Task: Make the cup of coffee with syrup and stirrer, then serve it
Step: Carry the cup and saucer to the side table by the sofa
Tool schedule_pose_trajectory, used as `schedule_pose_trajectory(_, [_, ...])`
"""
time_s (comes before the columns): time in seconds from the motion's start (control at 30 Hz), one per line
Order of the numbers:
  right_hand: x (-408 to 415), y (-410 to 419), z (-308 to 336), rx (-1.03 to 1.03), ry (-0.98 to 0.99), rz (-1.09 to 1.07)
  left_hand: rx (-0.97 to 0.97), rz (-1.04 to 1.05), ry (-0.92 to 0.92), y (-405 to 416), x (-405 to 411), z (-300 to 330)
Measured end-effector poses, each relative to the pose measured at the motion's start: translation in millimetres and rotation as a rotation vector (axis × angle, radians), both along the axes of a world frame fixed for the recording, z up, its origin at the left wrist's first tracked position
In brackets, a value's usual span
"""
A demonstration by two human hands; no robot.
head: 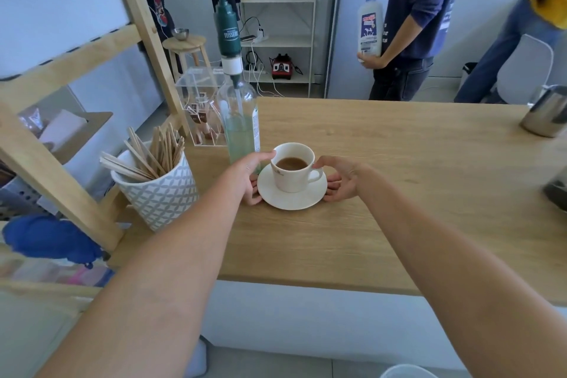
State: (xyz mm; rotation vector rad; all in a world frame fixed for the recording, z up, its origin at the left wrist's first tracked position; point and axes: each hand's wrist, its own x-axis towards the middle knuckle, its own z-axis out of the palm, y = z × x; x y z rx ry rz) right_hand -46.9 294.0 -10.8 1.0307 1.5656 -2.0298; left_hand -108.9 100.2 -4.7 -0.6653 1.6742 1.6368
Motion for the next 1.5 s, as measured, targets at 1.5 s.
schedule_pose_trajectory(1.5, [477.0,117.3,76.8,0.053,0.045,-0.991,0.077,-1.053,0.025,248.5,340.8,78.7])
